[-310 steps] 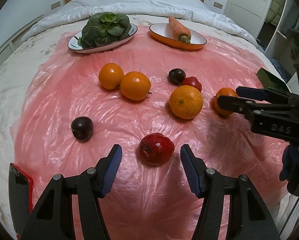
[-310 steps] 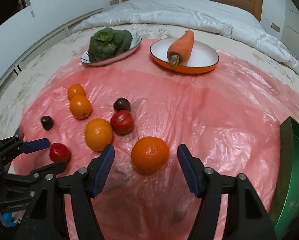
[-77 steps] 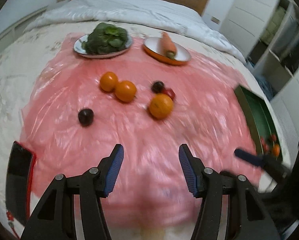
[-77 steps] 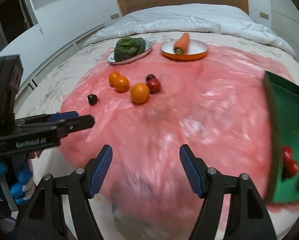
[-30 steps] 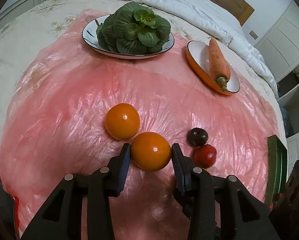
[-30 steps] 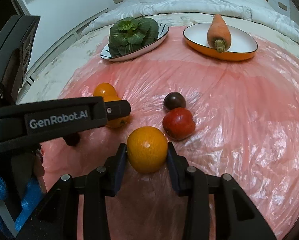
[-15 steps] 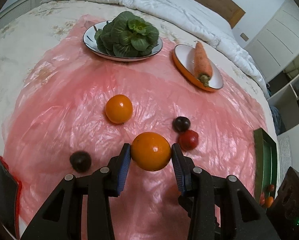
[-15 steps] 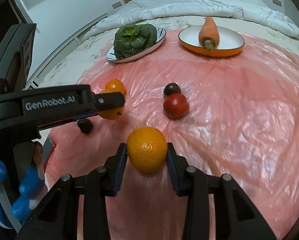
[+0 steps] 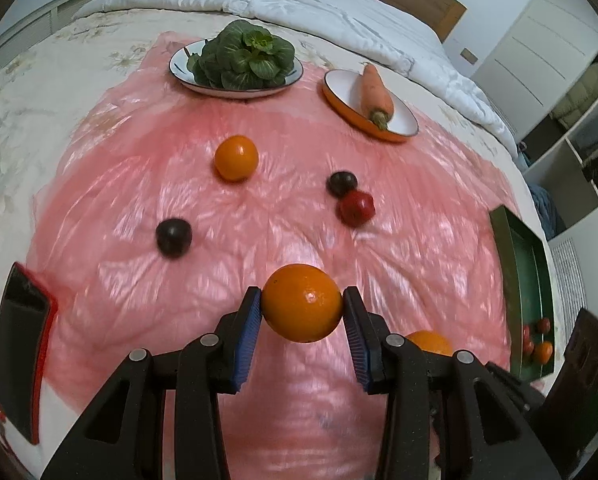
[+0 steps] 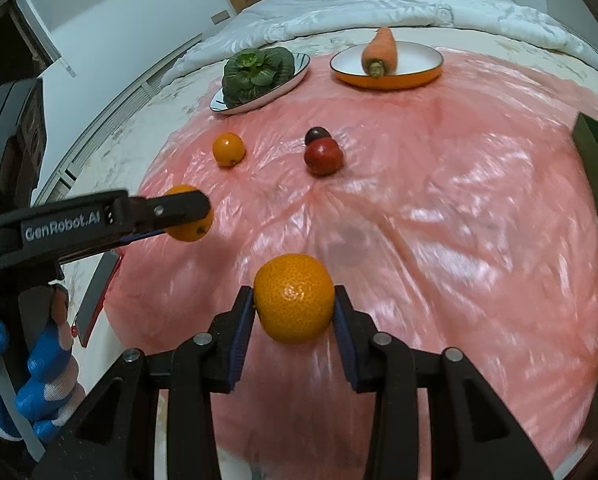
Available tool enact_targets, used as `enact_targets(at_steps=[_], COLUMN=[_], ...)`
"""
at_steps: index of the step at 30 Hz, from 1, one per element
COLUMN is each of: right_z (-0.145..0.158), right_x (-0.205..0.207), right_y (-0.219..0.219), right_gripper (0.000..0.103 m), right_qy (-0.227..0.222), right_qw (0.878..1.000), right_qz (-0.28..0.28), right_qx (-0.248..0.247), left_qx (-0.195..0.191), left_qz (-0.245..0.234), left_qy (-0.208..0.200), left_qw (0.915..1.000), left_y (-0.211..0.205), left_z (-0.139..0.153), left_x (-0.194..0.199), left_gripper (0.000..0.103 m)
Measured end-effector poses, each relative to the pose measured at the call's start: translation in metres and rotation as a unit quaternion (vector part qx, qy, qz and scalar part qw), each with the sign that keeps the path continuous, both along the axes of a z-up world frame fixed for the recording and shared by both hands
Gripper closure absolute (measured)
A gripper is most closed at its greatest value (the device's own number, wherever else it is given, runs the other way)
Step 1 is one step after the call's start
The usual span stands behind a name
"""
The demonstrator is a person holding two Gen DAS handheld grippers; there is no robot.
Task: Organize fruits
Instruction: 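Lift both held oranges and carry them over the green tray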
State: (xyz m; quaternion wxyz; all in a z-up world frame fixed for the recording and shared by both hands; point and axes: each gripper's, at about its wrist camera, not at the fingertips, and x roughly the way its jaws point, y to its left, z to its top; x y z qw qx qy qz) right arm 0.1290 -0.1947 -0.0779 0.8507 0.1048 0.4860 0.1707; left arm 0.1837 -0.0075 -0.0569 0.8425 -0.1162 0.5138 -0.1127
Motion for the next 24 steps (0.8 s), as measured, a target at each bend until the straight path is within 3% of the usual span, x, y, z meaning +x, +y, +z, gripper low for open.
enact_targets(at_steps=[16,24], right_z=[0.013,0.014], right_x=[-0.072,-0.126], right_y=[-0.032,-0.085], right_gripper=[0.000,0.000], right_qy=[-0.010,-0.013], right_qw=[1.000,0.998], right_qz=[-0.012,-0.058], right_qx=[0.012,0.014], left_qx=[0.037,0.027], left_qz=[-0.075,-0.141], left_qy=[-0.009,-0.001], left_qw=[0.9965,0.9897], left_y=[-0.030,-0.074], left_z=[0.005,0.008], left_x=[-0.074,-0.111], left_gripper=[0.067,0.067])
